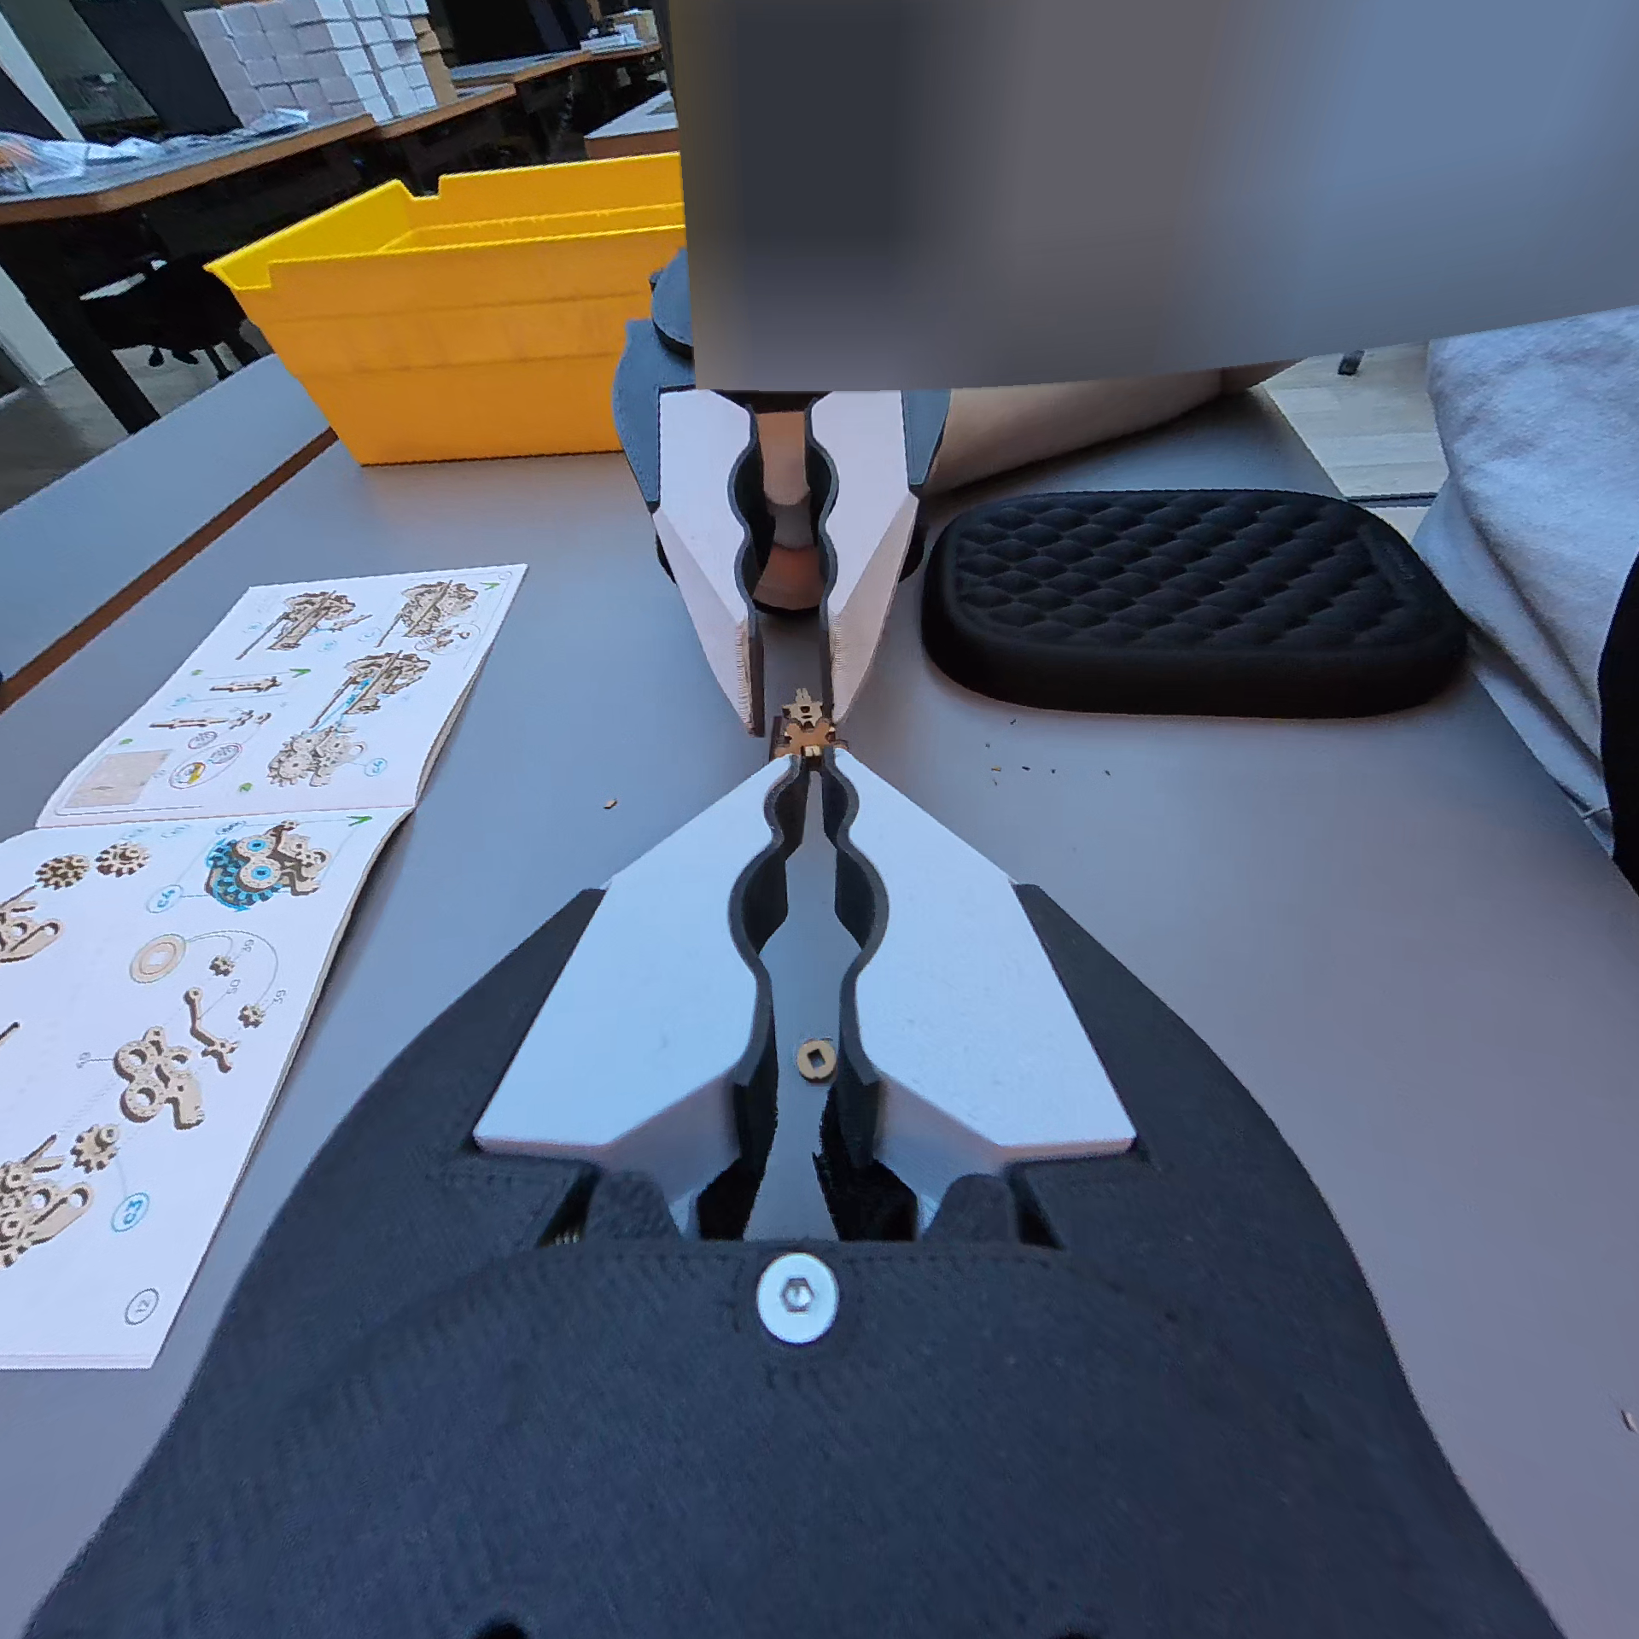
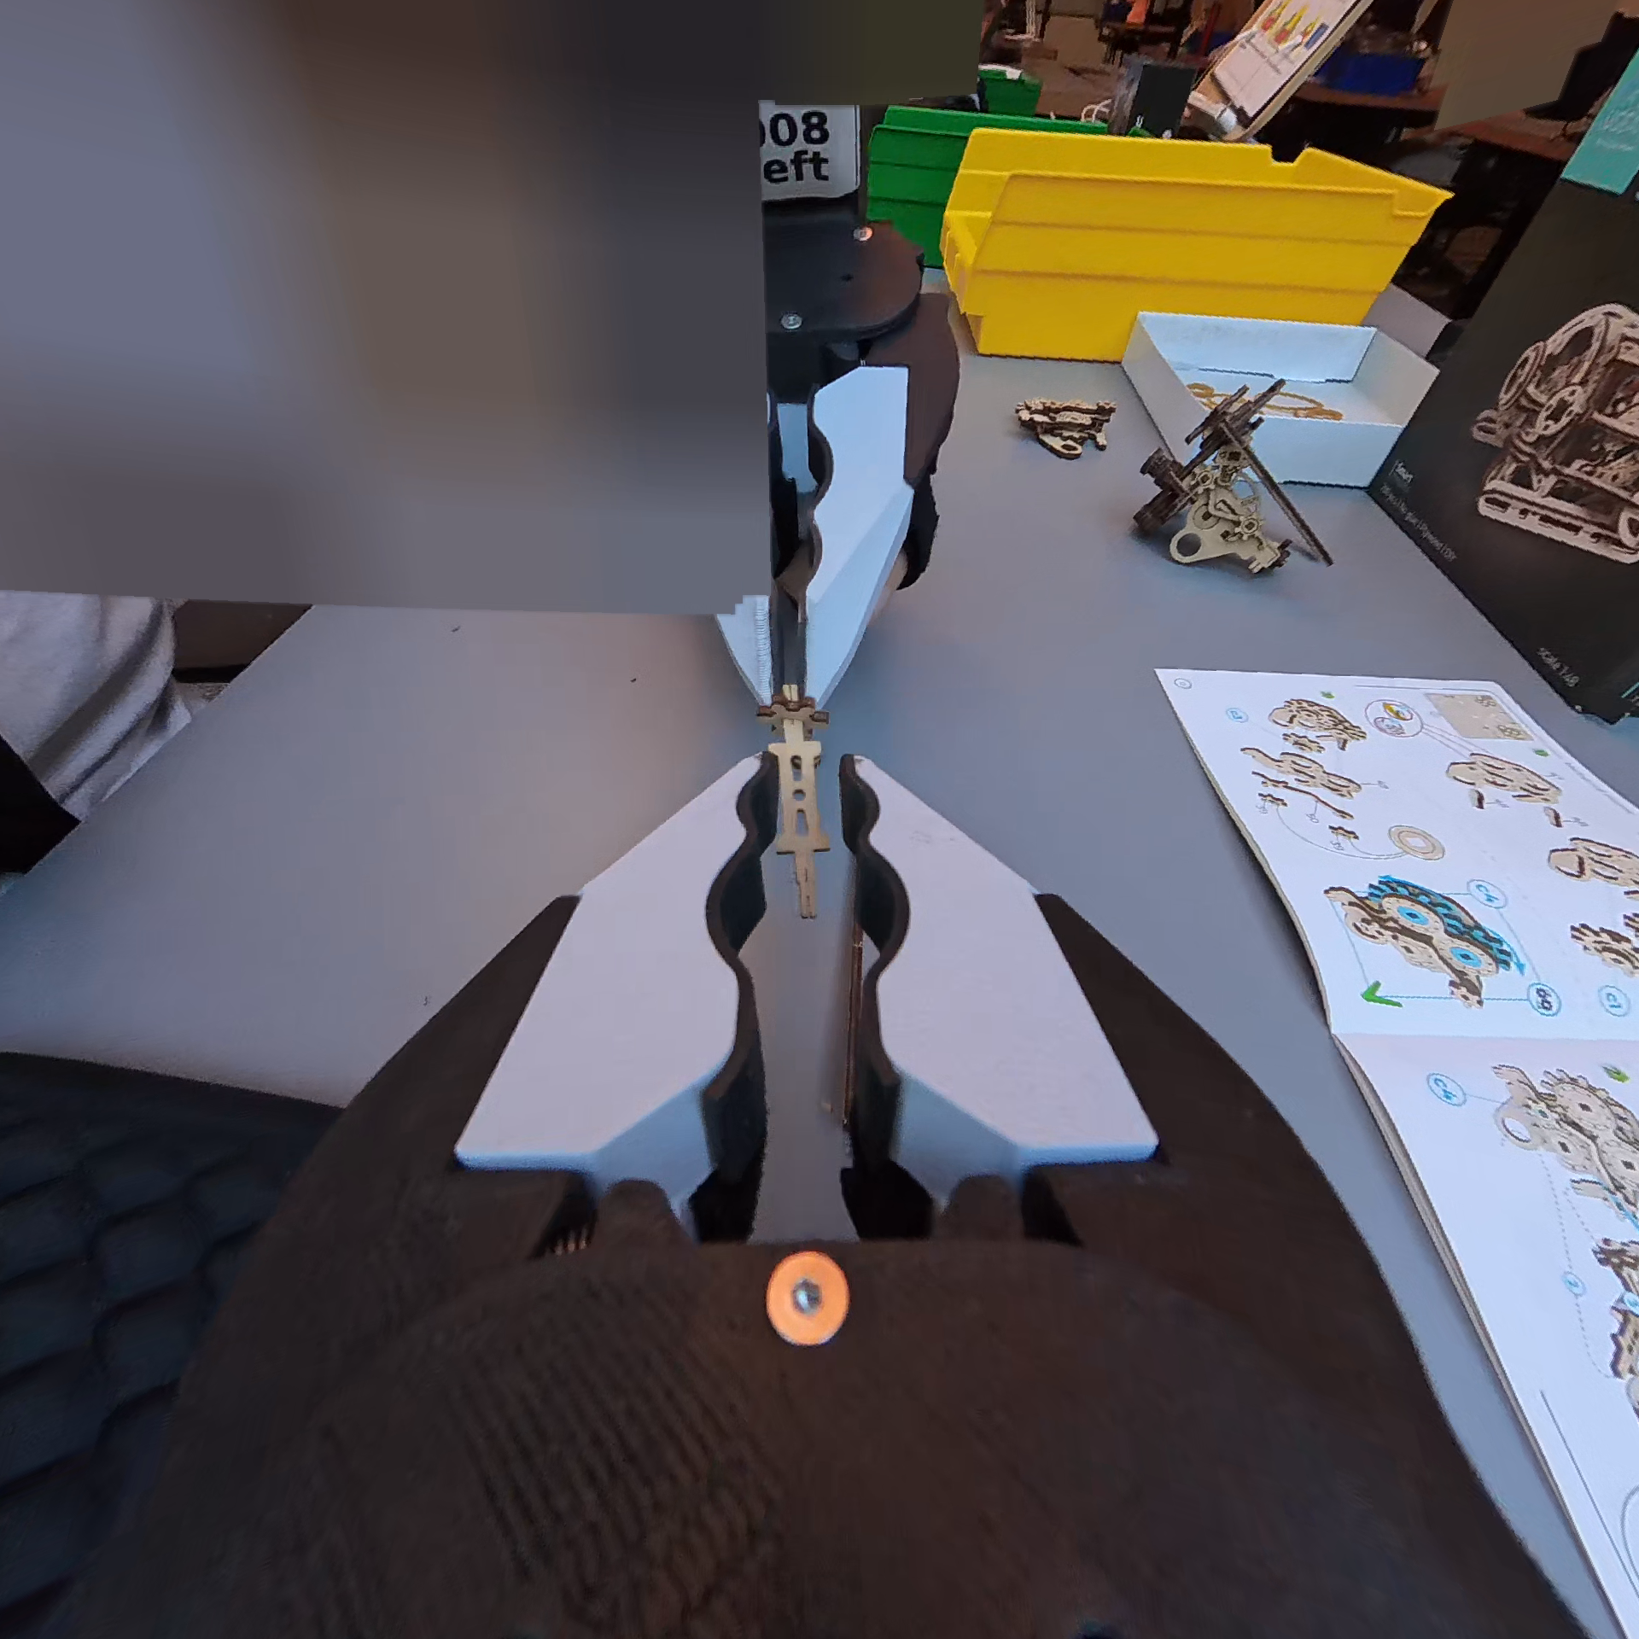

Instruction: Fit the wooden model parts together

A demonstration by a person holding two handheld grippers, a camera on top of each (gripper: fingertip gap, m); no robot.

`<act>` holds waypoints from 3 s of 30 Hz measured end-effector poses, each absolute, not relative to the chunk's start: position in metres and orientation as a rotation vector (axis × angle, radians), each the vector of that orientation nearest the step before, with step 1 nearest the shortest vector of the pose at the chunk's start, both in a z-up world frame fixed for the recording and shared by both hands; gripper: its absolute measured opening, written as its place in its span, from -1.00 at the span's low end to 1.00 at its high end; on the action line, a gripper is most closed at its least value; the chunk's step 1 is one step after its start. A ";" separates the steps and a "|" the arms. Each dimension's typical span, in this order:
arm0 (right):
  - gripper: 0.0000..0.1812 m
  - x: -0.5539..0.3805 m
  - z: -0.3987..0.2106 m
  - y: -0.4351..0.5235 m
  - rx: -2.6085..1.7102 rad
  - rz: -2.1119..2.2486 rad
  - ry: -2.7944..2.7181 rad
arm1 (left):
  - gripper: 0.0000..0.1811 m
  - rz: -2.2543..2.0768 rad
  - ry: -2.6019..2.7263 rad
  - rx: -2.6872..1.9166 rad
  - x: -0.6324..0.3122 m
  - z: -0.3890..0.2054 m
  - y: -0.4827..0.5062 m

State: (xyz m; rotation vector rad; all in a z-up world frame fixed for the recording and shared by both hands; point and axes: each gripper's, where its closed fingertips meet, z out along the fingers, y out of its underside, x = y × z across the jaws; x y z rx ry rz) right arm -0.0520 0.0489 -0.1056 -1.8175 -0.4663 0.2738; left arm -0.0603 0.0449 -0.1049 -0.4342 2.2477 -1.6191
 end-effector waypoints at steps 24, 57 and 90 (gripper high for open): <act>-0.94 -0.054 -0.104 0.049 -1.790 0.228 -0.494 | -1.00 -1.660 2.199 -0.442 -0.058 -0.099 0.046; -0.93 -0.057 -0.129 0.049 -1.991 0.277 -0.401 | -0.93 -1.477 2.272 -0.500 -0.053 -0.119 0.047; -0.89 -0.063 -0.047 0.036 -1.464 0.257 -0.418 | -1.00 -1.929 1.874 -0.413 -0.066 -0.045 0.037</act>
